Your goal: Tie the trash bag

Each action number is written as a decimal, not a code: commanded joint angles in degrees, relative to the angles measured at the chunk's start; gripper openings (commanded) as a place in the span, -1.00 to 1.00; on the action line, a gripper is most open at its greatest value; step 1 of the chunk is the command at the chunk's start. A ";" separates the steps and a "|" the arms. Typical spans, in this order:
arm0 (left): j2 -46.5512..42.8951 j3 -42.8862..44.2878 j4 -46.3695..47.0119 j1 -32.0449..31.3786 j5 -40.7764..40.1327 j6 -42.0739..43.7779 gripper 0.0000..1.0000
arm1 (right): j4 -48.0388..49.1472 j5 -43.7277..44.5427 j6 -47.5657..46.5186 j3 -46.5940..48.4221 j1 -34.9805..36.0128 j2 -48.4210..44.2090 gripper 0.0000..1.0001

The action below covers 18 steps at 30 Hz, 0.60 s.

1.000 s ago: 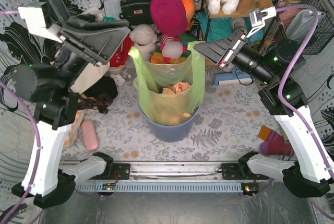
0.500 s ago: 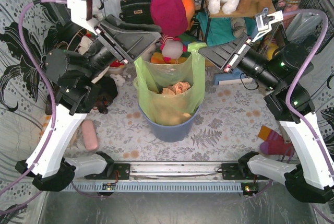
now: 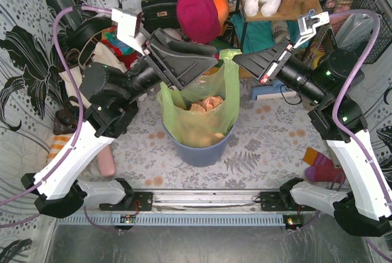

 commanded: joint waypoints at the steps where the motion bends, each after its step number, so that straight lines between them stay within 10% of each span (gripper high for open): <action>1: -1.15 -4.28 2.92 -0.56 -2.36 10.46 0.23 | 3.78 -0.25 0.76 3.40 0.16 -0.03 -1.00; 18: -1.45 -14.31 15.73 -0.56 9.19 29.44 0.56 | 3.19 -2.64 2.52 4.68 0.14 -0.86 -1.00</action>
